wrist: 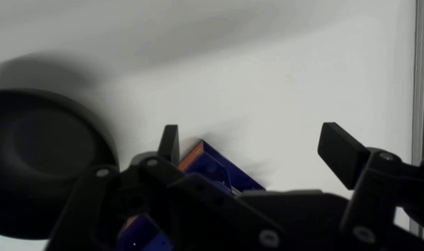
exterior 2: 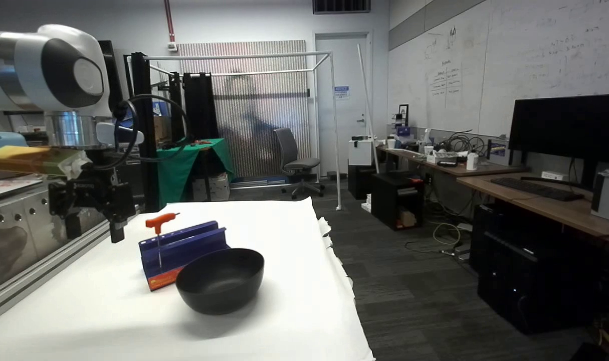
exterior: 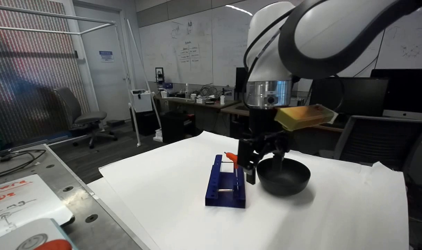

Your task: Put the orange object into the bowl.

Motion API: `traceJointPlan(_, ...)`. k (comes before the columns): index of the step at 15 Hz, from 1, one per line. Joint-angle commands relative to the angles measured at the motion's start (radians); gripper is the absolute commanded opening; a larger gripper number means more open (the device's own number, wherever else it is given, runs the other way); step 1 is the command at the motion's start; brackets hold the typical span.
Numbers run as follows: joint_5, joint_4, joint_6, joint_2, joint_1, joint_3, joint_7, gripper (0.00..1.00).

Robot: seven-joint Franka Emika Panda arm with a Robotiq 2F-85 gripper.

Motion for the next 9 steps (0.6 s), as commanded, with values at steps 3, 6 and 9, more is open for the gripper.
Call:
traceJointPlan(3, -0.115, 0.267, -0.075, 0.162, 0.045, -0.060, 0.155, 1.00)
traceJointPlan(6, -0.122, 0.371, -0.147, 0.217, 0.045, -0.094, 0.178, 1.00)
traceJointPlan(9, -0.102, 0.461, -0.208, 0.274, 0.035, -0.120, 0.151, 1.00)
